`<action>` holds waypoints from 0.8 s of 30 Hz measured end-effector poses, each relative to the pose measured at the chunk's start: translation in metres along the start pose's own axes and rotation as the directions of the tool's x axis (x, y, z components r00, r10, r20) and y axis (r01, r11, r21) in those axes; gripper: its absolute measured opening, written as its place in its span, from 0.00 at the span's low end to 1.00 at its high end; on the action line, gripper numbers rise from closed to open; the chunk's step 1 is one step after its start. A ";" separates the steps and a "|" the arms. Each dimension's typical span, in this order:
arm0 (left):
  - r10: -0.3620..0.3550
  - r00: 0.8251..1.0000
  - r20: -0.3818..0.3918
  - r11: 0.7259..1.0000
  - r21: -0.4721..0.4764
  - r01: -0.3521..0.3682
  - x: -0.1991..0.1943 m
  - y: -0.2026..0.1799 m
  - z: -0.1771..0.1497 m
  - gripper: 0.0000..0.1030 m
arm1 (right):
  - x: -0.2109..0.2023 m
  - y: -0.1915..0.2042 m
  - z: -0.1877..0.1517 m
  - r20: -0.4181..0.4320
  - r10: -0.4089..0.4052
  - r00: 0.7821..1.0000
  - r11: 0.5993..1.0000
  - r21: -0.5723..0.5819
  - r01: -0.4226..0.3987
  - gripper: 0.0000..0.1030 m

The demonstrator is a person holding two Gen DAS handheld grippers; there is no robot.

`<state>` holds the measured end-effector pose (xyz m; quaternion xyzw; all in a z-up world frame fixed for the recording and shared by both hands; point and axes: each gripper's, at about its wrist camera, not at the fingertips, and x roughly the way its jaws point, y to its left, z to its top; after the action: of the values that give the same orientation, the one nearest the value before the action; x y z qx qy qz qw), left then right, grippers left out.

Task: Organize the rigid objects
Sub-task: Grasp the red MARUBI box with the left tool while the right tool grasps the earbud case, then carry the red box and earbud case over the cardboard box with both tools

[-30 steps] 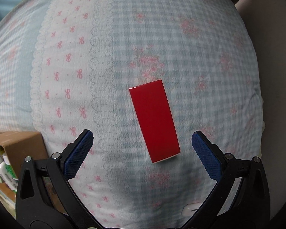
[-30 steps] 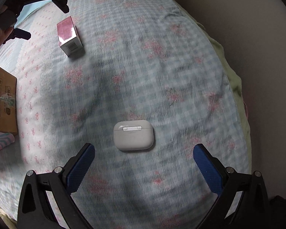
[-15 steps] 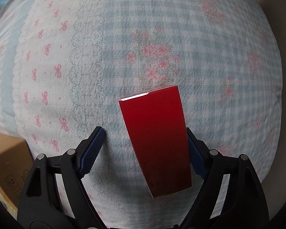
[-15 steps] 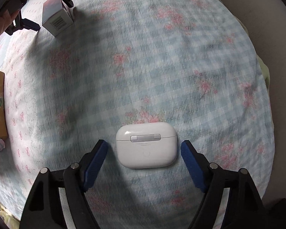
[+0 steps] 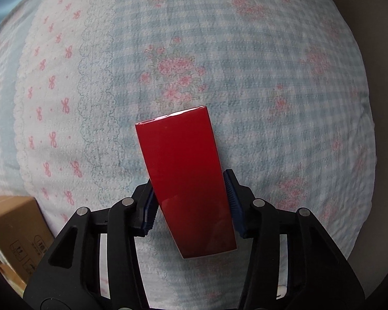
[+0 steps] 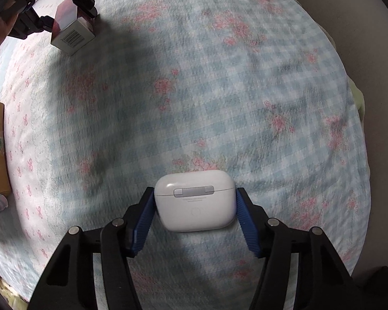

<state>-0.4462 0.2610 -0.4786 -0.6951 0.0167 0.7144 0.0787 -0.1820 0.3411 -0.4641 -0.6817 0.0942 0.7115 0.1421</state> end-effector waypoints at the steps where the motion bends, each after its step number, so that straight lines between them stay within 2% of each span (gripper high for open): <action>1: -0.003 1.000 0.002 1.000 0.003 0.003 -0.002 0.000 -0.002 0.42 | -0.001 -0.001 -0.001 0.001 0.003 1.000 1.000 0.001 -0.003 0.55; 12: -0.077 0.994 0.077 0.996 0.044 0.073 -0.060 0.011 -0.035 0.41 | -0.025 -0.022 -0.017 0.033 0.119 0.992 0.990 0.066 -0.121 0.55; 16: -0.103 0.990 0.097 0.994 0.052 0.098 -0.087 0.032 -0.056 0.41 | -0.042 -0.031 -0.022 0.049 0.150 0.988 0.984 0.092 -0.154 0.55; 17: -0.111 0.989 0.102 0.993 0.049 0.106 -0.096 0.040 -0.054 0.41 | -0.048 -0.032 -0.023 0.055 0.151 0.987 0.984 0.089 -0.156 0.55; 22: -0.144 0.980 0.141 0.989 0.036 0.140 -0.144 0.074 -0.089 0.41 | -0.087 -0.033 -0.024 0.101 0.157 0.982 0.985 0.055 -0.163 0.55; 24: -0.150 0.976 0.158 0.989 0.031 0.146 -0.162 0.085 -0.097 0.41 | -0.107 -0.013 -0.024 0.124 0.157 0.980 0.986 0.034 -0.163 0.55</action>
<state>-0.3583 0.1494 -0.3280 -0.6341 -0.0346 0.7598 0.1394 -0.1514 0.3379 -0.3575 -0.6244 0.1557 0.7582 0.1048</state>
